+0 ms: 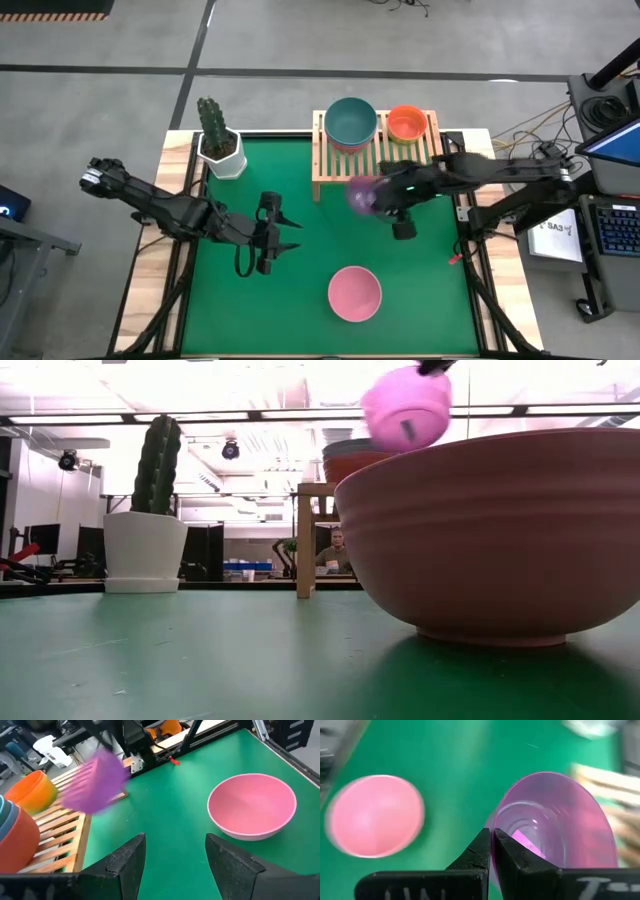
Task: Place and stack bowls onto a shelf
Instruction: Stack the violet bowl on top of the orange bowl on the shelf
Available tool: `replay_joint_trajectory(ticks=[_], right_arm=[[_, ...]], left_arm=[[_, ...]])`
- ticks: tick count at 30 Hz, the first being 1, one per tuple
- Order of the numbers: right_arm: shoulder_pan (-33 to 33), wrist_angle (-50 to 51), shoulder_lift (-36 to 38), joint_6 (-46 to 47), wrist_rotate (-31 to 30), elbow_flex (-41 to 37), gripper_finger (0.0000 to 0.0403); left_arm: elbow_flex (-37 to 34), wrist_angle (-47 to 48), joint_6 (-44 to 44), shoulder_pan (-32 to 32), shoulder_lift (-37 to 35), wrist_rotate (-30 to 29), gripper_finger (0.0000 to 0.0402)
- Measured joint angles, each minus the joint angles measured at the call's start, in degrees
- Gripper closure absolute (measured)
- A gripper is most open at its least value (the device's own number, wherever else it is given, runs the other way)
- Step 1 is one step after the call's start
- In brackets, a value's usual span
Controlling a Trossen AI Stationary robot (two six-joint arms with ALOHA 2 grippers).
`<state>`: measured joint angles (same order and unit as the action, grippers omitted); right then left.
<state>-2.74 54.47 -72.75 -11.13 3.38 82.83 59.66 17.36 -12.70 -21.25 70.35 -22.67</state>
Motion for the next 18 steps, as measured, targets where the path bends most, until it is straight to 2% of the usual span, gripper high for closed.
replay_joint_trajectory(ticks=[6,8,12,18], right_arm=[[0.5,7.6,7.3,9.8,-23.4,0.0,0.0394],[1.8,8.8,8.4,11.7,-28.5,0.0,0.0394],[8.8,9.1,8.5,11.6,-29.3,0.0,0.0394],[23.3,6.9,6.3,6.8,-28.5,0.0,0.0394]], left_arm=[[-4.0,-3.7,-1.6,1.0,-0.5,0.0,0.0212],[-5.1,-4.9,-1.8,1.6,-0.5,-0.1,0.0212],[-7.2,-8.3,-1.9,2.6,-0.5,-0.7,0.0213],[-7.3,-7.8,-1.8,2.6,-0.5,-0.8,0.0213]])
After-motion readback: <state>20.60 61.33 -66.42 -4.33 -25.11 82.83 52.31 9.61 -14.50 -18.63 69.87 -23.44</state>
